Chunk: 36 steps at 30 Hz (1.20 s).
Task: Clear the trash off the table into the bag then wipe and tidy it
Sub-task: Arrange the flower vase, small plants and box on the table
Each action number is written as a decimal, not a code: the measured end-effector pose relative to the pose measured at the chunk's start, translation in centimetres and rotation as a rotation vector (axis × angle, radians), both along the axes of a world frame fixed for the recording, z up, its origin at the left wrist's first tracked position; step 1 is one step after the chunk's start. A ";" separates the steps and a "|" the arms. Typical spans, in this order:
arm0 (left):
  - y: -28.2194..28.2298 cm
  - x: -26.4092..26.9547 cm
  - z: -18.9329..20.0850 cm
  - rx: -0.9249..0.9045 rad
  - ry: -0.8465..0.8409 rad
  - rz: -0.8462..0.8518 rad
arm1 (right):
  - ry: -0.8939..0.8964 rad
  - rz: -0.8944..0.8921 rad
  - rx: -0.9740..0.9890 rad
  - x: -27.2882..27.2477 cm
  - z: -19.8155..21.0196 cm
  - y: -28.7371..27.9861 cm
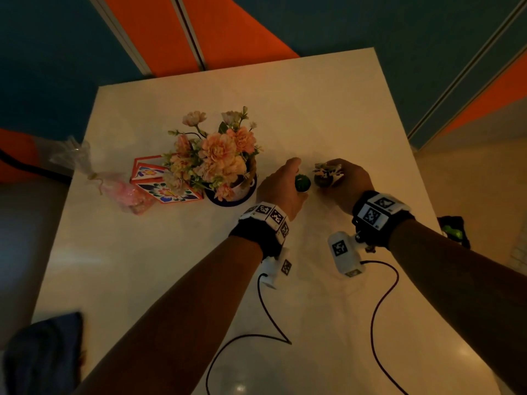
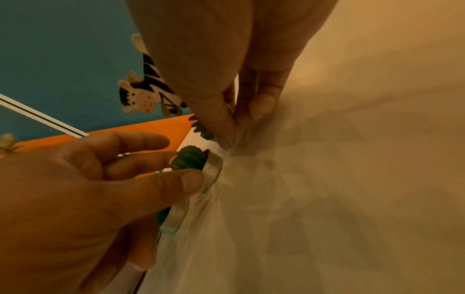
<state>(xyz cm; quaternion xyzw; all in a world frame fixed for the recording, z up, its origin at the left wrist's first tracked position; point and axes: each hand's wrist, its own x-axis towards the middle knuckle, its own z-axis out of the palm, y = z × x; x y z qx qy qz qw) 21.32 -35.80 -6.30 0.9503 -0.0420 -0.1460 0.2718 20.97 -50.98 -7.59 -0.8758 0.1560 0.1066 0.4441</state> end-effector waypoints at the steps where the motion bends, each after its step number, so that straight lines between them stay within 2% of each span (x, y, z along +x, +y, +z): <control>1: -0.1 0.1 0.0 0.018 -0.001 -0.013 | -0.002 0.005 -0.004 0.0 -0.1 -0.1; 16: 0.2 0.5 0.3 0.017 -0.090 -0.003 | 0.000 0.040 -0.030 0.6 -0.8 -1.0; 20: 2.5 -0.5 0.3 0.189 -0.116 0.035 | 0.000 0.058 -0.042 0.6 -0.5 -1.1; 22: 3.1 -0.6 -0.2 0.216 -0.128 0.032 | -0.012 0.074 -0.061 0.6 -0.4 -1.1; 29: 2.8 -0.4 -0.9 0.223 -0.101 0.020 | -0.011 0.086 -0.091 0.5 -0.5 -1.2; 36: 2.0 0.6 -0.9 0.128 -0.089 0.014 | 0.009 0.052 -0.050 0.4 -0.5 -1.2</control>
